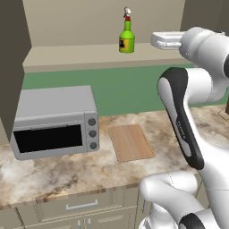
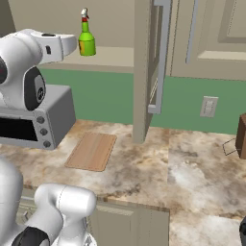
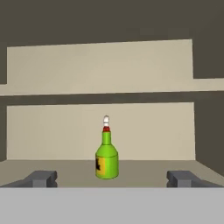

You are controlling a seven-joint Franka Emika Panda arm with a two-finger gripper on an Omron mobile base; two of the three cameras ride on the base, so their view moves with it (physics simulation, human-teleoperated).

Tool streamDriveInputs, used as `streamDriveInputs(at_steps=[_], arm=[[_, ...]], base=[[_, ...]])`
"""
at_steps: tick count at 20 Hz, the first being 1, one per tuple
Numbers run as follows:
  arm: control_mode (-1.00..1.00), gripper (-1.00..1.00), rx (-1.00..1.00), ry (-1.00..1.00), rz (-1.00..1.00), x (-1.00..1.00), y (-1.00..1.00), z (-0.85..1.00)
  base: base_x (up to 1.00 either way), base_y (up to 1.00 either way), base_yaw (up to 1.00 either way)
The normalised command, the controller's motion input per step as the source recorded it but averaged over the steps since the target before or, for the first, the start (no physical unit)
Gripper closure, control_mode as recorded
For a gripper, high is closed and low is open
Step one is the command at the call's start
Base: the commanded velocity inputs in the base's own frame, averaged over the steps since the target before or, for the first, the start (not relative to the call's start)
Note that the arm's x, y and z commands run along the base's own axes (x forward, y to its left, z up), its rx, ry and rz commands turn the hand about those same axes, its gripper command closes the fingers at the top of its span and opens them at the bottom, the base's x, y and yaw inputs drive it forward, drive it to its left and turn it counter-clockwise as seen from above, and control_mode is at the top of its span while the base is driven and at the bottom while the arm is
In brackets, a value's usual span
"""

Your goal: Grab the spray bottle from the cabinet, then place it next to the cutting board for sanitizing. Then grab the dish brush from the countertop next to the sink and place it next to the cutting board.

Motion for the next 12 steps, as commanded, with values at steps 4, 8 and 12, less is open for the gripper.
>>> streamDriveInputs(at_steps=[4, 8, 12], arm=[[-1.00, -1.00, 0.00, 0.02, 0.00, 0.33, 0.12, -0.01], [-1.00, -1.00, 0.00, 0.00, 0.00, 0.36, 0.10, -0.10], [-1.00, -1.00, 0.00, 0.00, 0.00, 0.32, 0.07, -0.02]], base=[[0.00, 0.00, 0.00], [0.00, 0.00, 0.00], [0.00, 0.00, 0.00]])
